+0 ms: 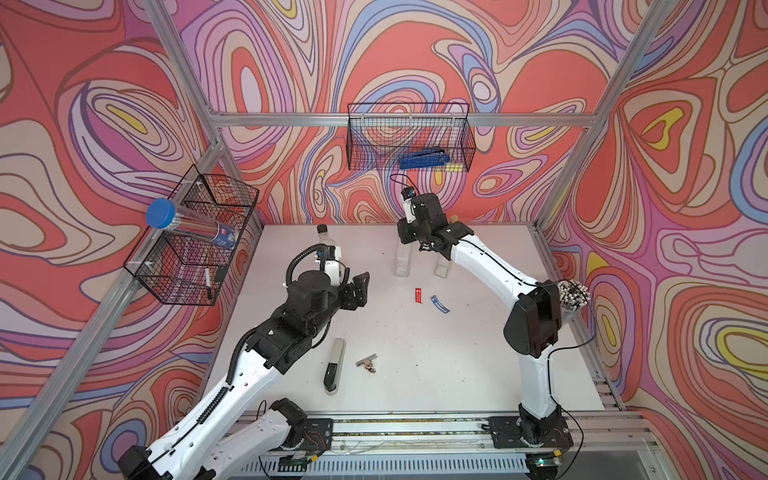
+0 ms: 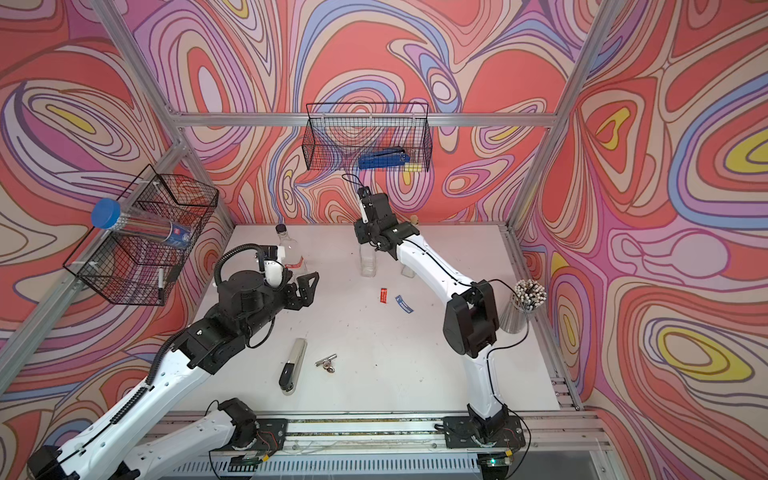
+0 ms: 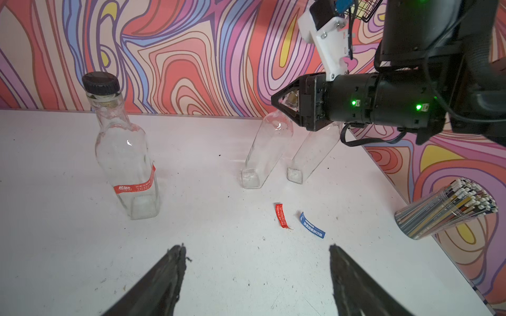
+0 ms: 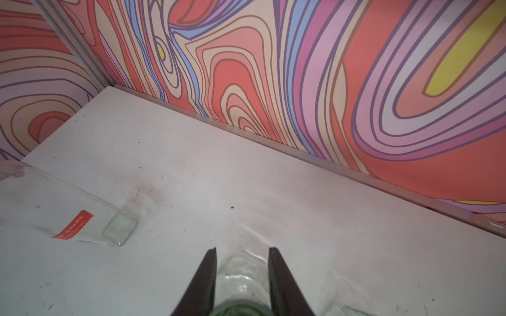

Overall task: Remove the label from the bottle
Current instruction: Place the bottle at the center of the board.

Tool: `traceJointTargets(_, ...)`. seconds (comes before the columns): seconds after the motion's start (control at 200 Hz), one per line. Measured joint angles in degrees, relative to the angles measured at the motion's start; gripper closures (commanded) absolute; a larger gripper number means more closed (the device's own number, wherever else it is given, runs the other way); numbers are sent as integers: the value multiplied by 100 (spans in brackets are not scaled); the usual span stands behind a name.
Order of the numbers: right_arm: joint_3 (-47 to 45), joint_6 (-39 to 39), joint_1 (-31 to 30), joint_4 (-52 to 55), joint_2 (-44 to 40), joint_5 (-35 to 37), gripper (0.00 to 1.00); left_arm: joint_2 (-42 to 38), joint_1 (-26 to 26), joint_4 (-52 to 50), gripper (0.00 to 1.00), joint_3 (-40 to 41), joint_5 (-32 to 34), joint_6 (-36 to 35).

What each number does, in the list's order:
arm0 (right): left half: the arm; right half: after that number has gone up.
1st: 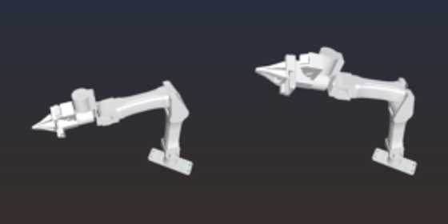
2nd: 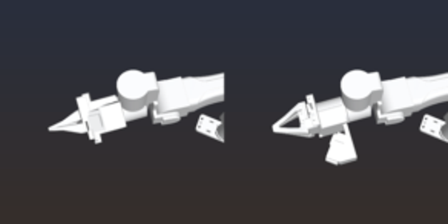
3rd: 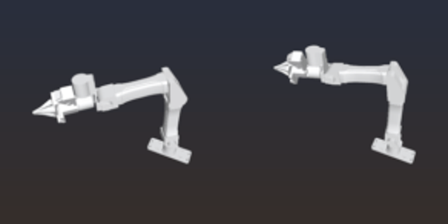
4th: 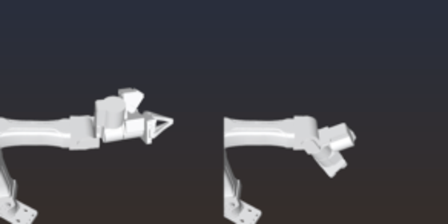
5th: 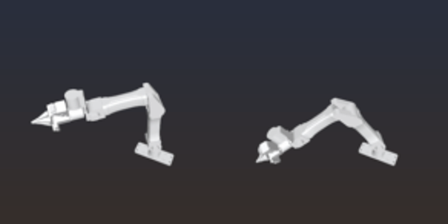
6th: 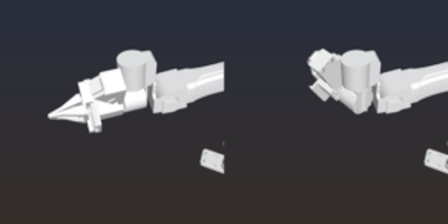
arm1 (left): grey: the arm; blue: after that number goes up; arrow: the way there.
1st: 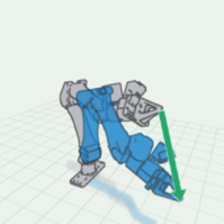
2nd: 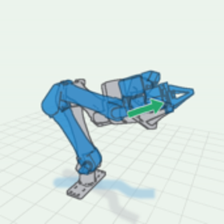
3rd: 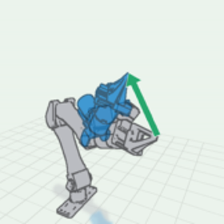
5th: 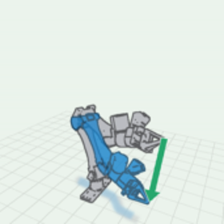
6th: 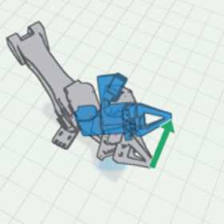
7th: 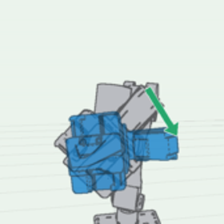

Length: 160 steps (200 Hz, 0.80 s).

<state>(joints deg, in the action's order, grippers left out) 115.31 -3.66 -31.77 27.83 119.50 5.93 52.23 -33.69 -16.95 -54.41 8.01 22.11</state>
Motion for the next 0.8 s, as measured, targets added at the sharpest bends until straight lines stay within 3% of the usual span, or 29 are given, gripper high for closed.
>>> traceJointTargets(0.32, 63, 22, 24, 11, 96, -98, 100, 125, 0, 4, 17, -35, -50, -44)
traceJointTargets(0.426, 63, 22, 24, 11, 98, -109, 70, 138, 0, 4, 17, -35, -52, -48)
traceJointTargets(0.471, 74, 20, 24, 17, 105, -111, 64, 153, 0, 4, 17, -35, -55, -48)
traceJointTargets(0.801, 278, 15, 24, 2, 138, -153, 60, 166, 0, 7, 17, -35, -55, -48)
